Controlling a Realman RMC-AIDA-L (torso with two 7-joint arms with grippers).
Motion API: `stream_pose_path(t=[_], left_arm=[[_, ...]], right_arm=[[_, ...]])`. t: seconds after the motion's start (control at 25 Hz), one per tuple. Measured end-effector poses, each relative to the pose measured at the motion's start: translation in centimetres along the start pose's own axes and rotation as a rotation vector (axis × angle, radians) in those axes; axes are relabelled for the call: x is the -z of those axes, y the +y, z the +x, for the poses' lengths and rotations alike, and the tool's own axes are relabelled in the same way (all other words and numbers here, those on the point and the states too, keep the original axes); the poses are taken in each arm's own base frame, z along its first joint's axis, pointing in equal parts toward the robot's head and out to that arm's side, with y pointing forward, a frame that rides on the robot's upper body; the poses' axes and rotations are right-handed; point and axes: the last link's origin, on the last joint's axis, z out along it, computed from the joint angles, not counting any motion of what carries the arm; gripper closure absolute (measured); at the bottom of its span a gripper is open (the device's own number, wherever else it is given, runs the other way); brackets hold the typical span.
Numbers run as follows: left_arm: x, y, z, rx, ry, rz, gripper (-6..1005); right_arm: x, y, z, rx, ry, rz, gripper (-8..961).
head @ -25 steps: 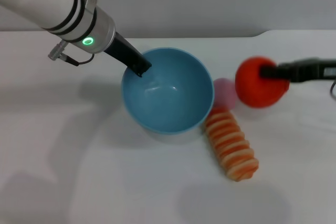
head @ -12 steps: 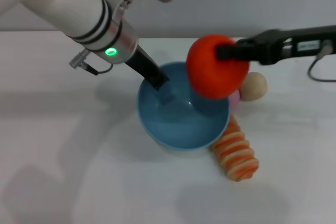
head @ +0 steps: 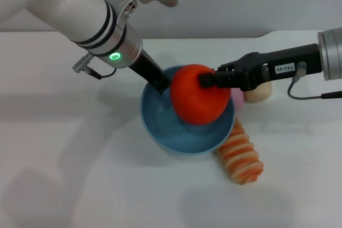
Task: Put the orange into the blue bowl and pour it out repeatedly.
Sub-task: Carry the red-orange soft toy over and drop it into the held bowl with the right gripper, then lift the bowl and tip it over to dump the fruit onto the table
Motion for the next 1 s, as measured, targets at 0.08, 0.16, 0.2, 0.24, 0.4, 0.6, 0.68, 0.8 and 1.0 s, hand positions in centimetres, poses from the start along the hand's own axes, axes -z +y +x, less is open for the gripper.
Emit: stream_pose_path(t=[0.08,0.16,0.2,0.24,0.4,0.6,0.68,0.8,1.0], left_arm=[[0.0,0.0,-0.1,0.0,-0.001,0.0,999],[-0.1,-0.1,-0.2,0.001,-0.002,0.001,999],[-0.1,-0.1,-0.2,0.001,-0.004,0.002,999],[-0.1,-0.1,-0.2,0.002,-0.002,0.003,999],[-0.1,-0.2,-0.2,-0.001,0.001,0.006,999],[-0.2,-0.6,-0.4,0.007,0.017,0.025,999],[-0.1,-0.9,-0.7,0.017,0.021,0.031,999],[0.4,-1.4,-0.7,0.01,0.032,0.065,999],[1.5,-1.6,0.2,-0.052,0.054,0.132,1000]], right_arm=[[-0.1,-0.2,0.2,0.005,-0.011,0.01,880],[-0.1,-0.2,0.2,0.009,-0.012,0.011,873],[-0.1,-0.2,0.2,0.009,-0.012,0.011,870],[0.0,-0.2,0.2,0.009,-0.017,0.012,841],[0.3,-0.5,0.2,0.01,-0.037,0.029,725],[3.2,-2.4,1.0,0.013,-0.167,0.157,512],[5.1,-2.8,1.6,0.03,-0.27,0.193,456],[7.8,-2.8,2.6,0.044,-0.431,0.229,425],[11.5,-3.9,6.1,-0.01,-0.567,0.372,383]])
